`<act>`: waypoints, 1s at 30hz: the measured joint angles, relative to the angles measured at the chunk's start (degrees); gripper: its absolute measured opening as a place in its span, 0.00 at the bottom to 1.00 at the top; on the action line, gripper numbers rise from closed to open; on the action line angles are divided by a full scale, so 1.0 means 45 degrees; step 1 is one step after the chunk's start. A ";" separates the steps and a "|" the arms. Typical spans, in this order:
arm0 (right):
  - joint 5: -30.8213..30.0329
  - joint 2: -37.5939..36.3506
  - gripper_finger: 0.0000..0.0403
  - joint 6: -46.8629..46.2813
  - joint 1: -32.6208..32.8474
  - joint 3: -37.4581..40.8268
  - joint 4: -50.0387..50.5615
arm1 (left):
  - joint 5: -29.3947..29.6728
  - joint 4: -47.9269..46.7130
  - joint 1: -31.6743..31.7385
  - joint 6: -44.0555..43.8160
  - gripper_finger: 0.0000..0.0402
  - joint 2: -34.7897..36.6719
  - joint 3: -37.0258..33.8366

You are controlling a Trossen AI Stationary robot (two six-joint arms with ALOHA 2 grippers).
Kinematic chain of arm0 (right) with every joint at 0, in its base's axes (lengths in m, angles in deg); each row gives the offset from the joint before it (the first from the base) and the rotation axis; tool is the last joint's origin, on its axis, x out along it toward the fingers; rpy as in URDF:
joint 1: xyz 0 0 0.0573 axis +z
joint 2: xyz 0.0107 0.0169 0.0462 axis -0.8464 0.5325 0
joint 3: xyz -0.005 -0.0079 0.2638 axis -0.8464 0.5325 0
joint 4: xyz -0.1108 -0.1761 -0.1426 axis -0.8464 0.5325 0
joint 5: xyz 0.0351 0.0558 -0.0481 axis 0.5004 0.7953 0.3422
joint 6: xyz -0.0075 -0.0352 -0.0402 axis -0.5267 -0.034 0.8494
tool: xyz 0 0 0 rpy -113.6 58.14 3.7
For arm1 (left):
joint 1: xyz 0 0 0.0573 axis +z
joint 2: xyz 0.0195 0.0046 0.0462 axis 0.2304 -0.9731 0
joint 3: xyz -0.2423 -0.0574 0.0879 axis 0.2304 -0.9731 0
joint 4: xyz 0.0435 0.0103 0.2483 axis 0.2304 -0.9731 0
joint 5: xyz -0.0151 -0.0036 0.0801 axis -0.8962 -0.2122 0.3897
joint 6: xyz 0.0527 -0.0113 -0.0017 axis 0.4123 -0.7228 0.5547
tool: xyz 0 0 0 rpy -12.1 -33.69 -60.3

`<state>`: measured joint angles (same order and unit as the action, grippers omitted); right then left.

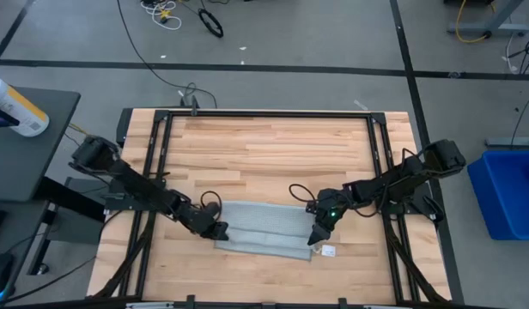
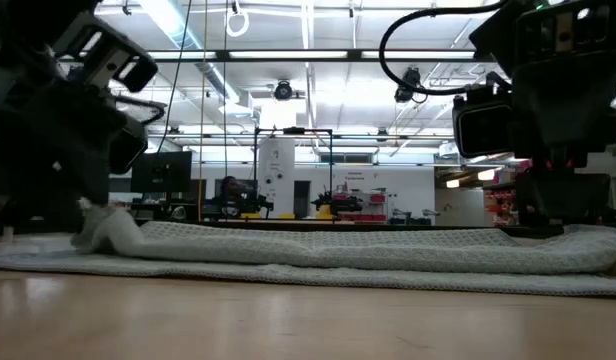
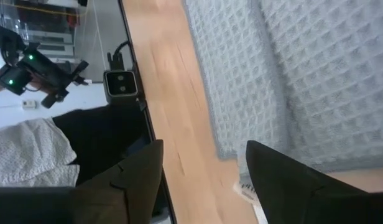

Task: Fold microfiber towels
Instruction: Fold the grey towel

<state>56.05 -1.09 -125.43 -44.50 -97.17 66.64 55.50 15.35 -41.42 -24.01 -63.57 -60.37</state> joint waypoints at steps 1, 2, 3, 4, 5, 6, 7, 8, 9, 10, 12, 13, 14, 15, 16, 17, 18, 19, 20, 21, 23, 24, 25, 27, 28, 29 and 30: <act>0.0080 0.0000 0.58 0.0071 -0.0081 0.0000 0.0029 | 0.0144 -0.0222 0.0030 0.0001 0.31 0.0184 0.0000; 0.0186 0.0000 0.58 0.0099 -0.0166 0.0000 0.0067 | 0.0277 -0.0544 0.0067 0.0014 0.31 0.0381 0.0000; 0.0241 0.0000 0.58 0.0141 -0.0236 0.0000 0.0091 | 0.0369 -0.0883 0.0102 0.0056 0.31 0.0611 -0.0008; 0.0330 0.0000 0.57 0.0191 -0.0316 0.0000 0.0134 | 0.0428 -0.1097 0.0128 0.0114 0.31 0.0812 -0.0010; 0.0443 0.0000 0.57 0.0248 -0.0393 0.0000 0.0199 | 0.0452 -0.1251 0.0154 0.0152 0.31 0.0972 -0.0005; 0.0541 0.0000 0.57 0.0287 -0.0471 0.0000 0.0272 | 0.0436 -0.1475 0.0162 0.0159 0.31 0.1100 -0.0003; 0.0588 0.0000 0.57 0.0302 -0.0536 0.0000 0.0330 | 0.0374 -0.1715 0.0162 0.0201 0.31 0.1206 -0.0005; 0.0634 0.0000 0.56 0.0366 -0.0580 0.0000 0.0404 | 0.0309 -0.1833 0.0162 0.0232 0.31 0.1294 -0.0005; 0.0704 0.0000 0.56 0.0393 -0.0613 0.0000 0.0489 | 0.0260 -0.1830 0.0162 0.0256 0.31 0.1334 -0.0005; 0.0790 0.0000 0.57 0.0424 -0.0620 0.0000 0.0606 | 0.0174 -0.1831 0.0161 0.0280 0.31 0.1336 0.0000; 0.0811 0.0000 0.57 0.0574 -0.0610 0.0000 0.1041 | 0.0091 -0.2163 0.0157 0.0238 0.31 0.1330 0.0000; 0.0840 0.0000 0.58 0.0673 -0.0567 0.0000 0.1365 | 0.0096 -0.2292 0.0157 0.0247 0.31 0.1323 0.0000; 0.0876 0.0000 0.59 0.0739 -0.0536 0.0000 0.1660 | 0.0113 -0.2367 0.0157 0.0247 0.31 0.1327 0.0000; 0.0905 0.0000 0.59 0.0802 -0.0517 0.0000 0.1903 | 0.0151 -0.2419 0.0160 0.0248 0.31 0.1328 0.0000; 0.0974 0.0000 0.60 0.0877 -0.0504 0.0000 0.2072 | 0.0191 -0.2448 0.0184 0.0260 0.31 0.1326 0.0000; 0.1063 0.0000 0.60 0.0948 -0.0502 0.0000 0.2212 | 0.0199 -0.2427 0.0218 0.0300 0.31 0.1328 0.0000; 0.1141 0.0000 0.60 0.0972 -0.0502 0.0000 0.2285 | 0.0192 -0.2409 0.0245 0.0321 0.31 0.1328 0.0000; 0.1187 0.0000 0.61 0.0965 -0.0487 0.0000 0.2296 | 0.0183 -0.2419 0.0245 0.0350 0.31 0.1328 0.0000; 0.1193 0.0000 0.61 0.0959 -0.0462 0.0000 0.2282 | 0.0183 -0.2424 0.0245 0.0355 0.31 0.1328 0.0000; 0.1191 0.0000 0.61 0.0951 -0.0432 0.0000 0.2279 | 0.0188 -0.2424 0.0245 0.0355 0.31 0.1328 0.0000; 0.1193 0.0000 0.60 0.0835 -0.0346 0.0000 0.2275 | 0.0219 -0.2423 0.0241 0.0373 0.31 0.1327 0.0000; 0.1193 0.0000 0.59 0.0739 -0.0295 0.0000 0.2253 | 0.0253 -0.2424 0.0240 0.0390 0.31 0.1328 0.0000; 0.1188 0.0000 0.59 0.0681 -0.0245 0.0000 0.2180 | 0.0284 -0.2419 0.0245 0.0393 0.31 0.1328 0.0000; 0.1178 0.0000 0.57 0.0498 -0.0149 0.0000 0.1852 | 0.0295 -0.2424 0.0245 0.0422 0.31 0.1328 0.0000; 0.1141 0.0000 0.56 0.0389 -0.0114 0.0000 0.1665 | 0.0300 -0.2424 0.0245 0.0486 0.31 0.1328 0.0000; 0.1088 0.0000 0.55 0.0285 -0.0074 0.0000 0.1468 | 0.0300 -0.2424 0.0245 0.0540 0.31 0.1326 0.0000; 0.0997 0.0000 0.54 0.0187 -0.0040 0.0000 0.1275 | 0.0300 -0.2424 0.0245 0.0585 0.31 0.1326 0.0000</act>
<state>60.53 -1.09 -124.59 -44.68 -97.17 72.38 56.85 4.44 -40.32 -21.38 -57.60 -60.37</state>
